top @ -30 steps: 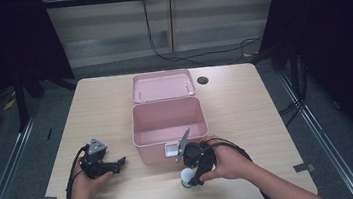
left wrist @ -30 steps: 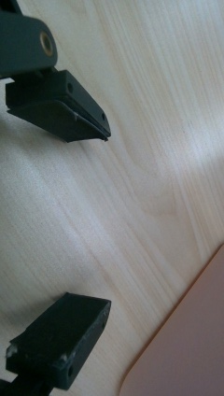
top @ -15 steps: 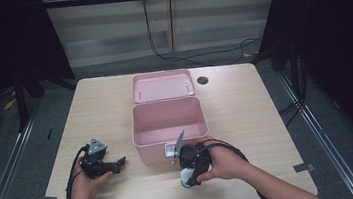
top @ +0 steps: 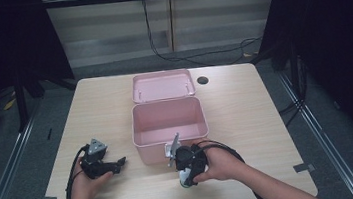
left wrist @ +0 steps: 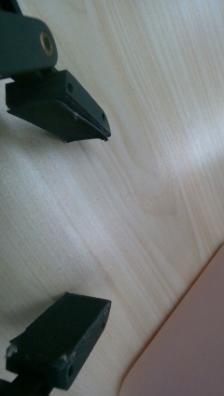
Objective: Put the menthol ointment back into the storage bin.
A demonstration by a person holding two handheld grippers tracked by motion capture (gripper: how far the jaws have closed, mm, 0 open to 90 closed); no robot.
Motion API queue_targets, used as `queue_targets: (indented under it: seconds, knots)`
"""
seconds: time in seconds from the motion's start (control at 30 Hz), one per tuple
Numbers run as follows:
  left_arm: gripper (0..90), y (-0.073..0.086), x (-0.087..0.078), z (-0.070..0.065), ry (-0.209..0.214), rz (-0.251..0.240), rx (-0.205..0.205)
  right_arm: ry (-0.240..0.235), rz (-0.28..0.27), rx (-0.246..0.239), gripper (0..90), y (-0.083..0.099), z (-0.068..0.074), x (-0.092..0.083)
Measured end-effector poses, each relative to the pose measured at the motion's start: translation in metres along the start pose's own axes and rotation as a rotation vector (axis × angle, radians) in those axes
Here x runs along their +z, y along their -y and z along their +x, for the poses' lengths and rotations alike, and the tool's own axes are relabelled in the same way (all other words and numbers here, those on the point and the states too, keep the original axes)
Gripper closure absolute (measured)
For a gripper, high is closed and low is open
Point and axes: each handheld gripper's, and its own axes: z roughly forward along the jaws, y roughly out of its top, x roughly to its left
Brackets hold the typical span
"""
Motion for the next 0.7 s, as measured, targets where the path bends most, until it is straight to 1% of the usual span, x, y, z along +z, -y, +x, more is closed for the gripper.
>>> queue_targets:
  seconds: [0.03, 0.1, 0.2, 0.27, 0.3, 0.33, 0.37, 0.4, 0.43, 0.47, 0.53, 0.57, 0.7]
  knots:
    - [14.6, 0.000, 0.000, 0.000, 0.001, -0.001, -0.001, 0.003, 0.009, 0.010, 50.3, 0.000, 0.001, -0.001]
    - [14.6, 0.000, 0.000, 0.000, 0.000, 0.000, 0.000, 0.007, 0.012, 0.013, 50.4, 0.000, 0.000, -0.001]
    - [14.7, 0.000, 0.000, 0.000, 0.000, -0.001, -0.001, 0.006, 0.010, 0.009, 50.3, 0.001, 0.000, -0.002]
    - [14.6, 0.000, 0.000, 0.000, -0.002, -0.002, -0.001, 0.000, 0.010, 0.018, 50.4, 0.002, 0.000, -0.005]
    - [14.6, 0.000, 0.000, 0.000, -0.002, -0.002, -0.001, -0.008, 0.005, 0.014, 50.4, 0.003, -0.001, -0.006]
    - [14.6, 0.000, 0.000, 0.000, 0.000, 0.000, 0.000, -0.007, 0.002, 0.010, 50.4, 0.004, -0.001, -0.008]
    - [14.6, 0.000, 0.000, 0.000, -0.002, -0.002, -0.001, -0.004, 0.001, 0.024, 50.4, 0.004, 0.000, -0.010]
    - [14.6, 0.000, 0.000, 0.000, 0.000, -0.001, 0.000, -0.009, 0.008, 0.023, 50.4, 0.005, -0.001, -0.012]
    - [14.6, 0.000, 0.000, 0.000, -0.002, -0.002, 0.000, -0.013, 0.001, 0.021, 50.5, 0.005, -0.001, -0.013]
    - [14.6, 0.000, 0.000, 0.000, 0.000, -0.001, 0.000, -0.007, -0.003, 0.021, 50.5, 0.006, -0.002, -0.016]
    - [14.6, 0.000, 0.000, 0.000, -0.002, -0.002, -0.001, -0.012, -0.010, 0.033, 50.5, 0.008, -0.002, -0.022]
    - [14.6, 0.000, 0.000, 0.000, -0.002, -0.002, 0.000, -0.009, -0.016, 0.025, 50.5, 0.008, -0.003, -0.024]
    - [14.6, 0.000, 0.000, 0.000, -0.002, -0.002, 0.000, -0.010, -0.027, 0.044, 50.5, 0.012, -0.006, -0.033]
